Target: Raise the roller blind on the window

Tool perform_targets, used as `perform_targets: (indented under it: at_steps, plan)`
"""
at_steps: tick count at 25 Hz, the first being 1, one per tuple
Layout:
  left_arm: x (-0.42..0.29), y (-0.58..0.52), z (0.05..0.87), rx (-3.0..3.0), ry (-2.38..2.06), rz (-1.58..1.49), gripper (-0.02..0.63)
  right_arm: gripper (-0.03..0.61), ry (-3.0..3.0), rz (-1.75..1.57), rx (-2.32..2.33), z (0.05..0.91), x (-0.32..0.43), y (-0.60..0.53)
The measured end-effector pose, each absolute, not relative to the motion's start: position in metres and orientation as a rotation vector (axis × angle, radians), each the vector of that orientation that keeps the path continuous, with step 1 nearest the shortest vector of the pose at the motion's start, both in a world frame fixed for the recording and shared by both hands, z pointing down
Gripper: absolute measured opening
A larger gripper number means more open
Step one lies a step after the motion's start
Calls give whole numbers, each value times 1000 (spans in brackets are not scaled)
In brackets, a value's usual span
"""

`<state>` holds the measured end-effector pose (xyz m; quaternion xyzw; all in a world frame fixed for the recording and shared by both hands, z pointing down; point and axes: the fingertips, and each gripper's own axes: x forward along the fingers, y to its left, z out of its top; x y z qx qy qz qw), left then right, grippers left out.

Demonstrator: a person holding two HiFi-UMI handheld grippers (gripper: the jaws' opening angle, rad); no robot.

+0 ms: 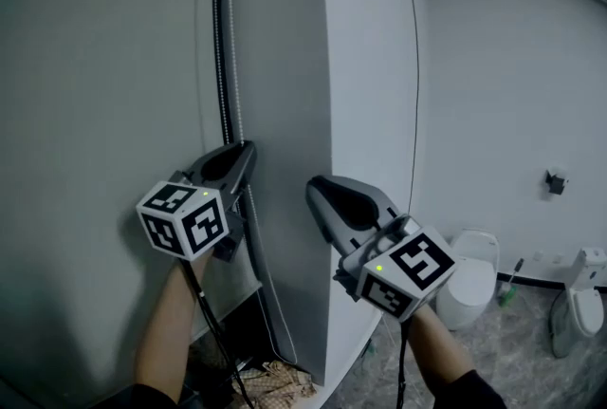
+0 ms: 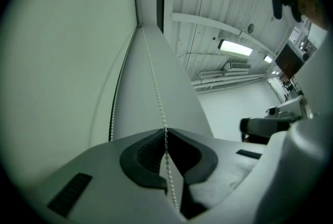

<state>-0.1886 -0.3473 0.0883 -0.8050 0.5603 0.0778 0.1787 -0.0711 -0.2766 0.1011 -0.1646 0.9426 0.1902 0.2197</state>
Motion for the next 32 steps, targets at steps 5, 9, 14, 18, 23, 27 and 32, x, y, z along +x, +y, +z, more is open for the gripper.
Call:
perform_targets:
  at_steps: [5, 9, 14, 18, 23, 27, 32]
  plan:
    - [-180, -274, 102, -2107, 1525, 241, 18, 70, 2680, 347, -306, 106, -109, -272]
    - [-186, -251, 116, -2068, 1544, 238, 18, 109, 2666, 173, -151, 86, -129, -267]
    - [-184, -244, 140, -2065, 1562, 185, 18, 109, 2638, 100, -77, 42, -148, -272]
    - [-173, -240, 173, -2054, 1568, 82, 18, 109, 2639, 74, -12, 30, -164, -268]
    - [-173, -244, 229, -2124, 1605, 12, 18, 108, 2625, 50, 31, 25, -176, -257]
    - [-175, -246, 267, -2186, 1616, -12, 18, 107, 2604, 58, 21, 25, -179, -255]
    - [-168, -238, 273, -2183, 1604, -23, 18, 25, 2602, 111, -69, 25, -179, -260]
